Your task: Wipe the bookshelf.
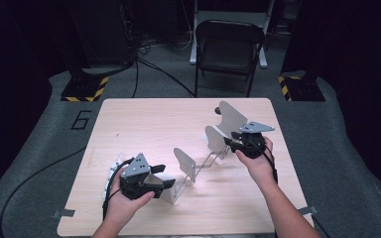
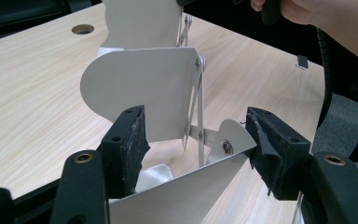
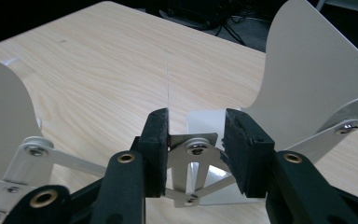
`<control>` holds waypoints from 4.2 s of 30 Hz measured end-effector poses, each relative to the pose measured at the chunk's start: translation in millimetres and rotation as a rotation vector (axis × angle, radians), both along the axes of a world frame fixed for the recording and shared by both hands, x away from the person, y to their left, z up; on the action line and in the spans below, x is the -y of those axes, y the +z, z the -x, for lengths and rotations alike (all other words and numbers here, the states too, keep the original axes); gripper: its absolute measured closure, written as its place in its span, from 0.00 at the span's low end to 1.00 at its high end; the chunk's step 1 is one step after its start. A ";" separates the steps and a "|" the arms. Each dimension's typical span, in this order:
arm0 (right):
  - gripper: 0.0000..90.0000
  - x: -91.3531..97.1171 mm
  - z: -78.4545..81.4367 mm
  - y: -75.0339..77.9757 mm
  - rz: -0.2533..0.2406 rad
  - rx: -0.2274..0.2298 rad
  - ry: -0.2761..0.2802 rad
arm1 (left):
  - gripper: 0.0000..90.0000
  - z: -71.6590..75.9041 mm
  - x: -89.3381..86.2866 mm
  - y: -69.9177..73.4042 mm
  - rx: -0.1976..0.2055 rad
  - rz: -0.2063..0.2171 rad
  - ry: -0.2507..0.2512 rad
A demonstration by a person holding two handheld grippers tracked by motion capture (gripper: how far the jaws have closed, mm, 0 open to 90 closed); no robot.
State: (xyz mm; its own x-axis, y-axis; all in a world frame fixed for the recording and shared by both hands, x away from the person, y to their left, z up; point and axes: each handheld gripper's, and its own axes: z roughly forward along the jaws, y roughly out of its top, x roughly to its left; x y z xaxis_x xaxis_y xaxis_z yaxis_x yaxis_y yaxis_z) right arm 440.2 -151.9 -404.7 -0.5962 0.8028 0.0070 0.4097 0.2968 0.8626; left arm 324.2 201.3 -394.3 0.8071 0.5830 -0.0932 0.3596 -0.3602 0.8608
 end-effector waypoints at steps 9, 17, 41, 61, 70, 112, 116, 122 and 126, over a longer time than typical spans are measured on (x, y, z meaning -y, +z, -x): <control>0.65 0.6 -3.8 -2.6 -0.054 -0.015 0.011 | 0.43 15.3 10.6 6.9 0.052 -0.069 0.101; 0.62 1.7 -5.2 -5.6 -0.061 -0.028 0.003 | 0.44 29.7 6.5 15.5 0.040 0.004 0.153; 0.61 2.8 -4.7 -6.5 -0.073 -0.026 -0.009 | 0.36 26.9 8.9 6.5 0.045 -0.030 0.265; 0.56 2.9 -4.9 -7.5 -0.104 -0.036 0.009 | 0.43 -23.2 -8.3 -10.1 -0.028 0.032 0.353; 0.62 -0.1 -1.4 -10.2 -0.133 -0.051 0.041 | 0.54 -41.5 -20.2 -14.2 -0.016 0.037 0.410; 0.65 -38.4 26.3 -33.3 -0.025 0.016 0.041 | 0.58 -76.3 -62.4 -10.5 0.015 0.056 0.509; 0.52 -34.9 33.0 -28.2 -0.076 0.033 0.048 | 0.54 -61.3 -68.4 -4.3 0.036 0.071 0.500; 0.47 -31.8 43.5 -21.4 -0.102 0.068 0.052 | 0.49 -36.9 -82.0 -2.3 0.077 0.086 0.499; 0.46 -29.3 49.7 -19.1 -0.134 0.071 0.049 | 0.48 -26.3 -96.0 -14.4 0.067 0.060 0.516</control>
State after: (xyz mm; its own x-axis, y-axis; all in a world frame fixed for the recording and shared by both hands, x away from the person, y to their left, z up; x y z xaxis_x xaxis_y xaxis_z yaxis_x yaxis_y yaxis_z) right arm 390.5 -122.5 -423.8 -0.6375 0.7674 0.0685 0.3340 0.1951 0.9222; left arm 350.5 297.3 -408.7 0.4215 0.9017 -0.0966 0.4208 -0.1001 0.9016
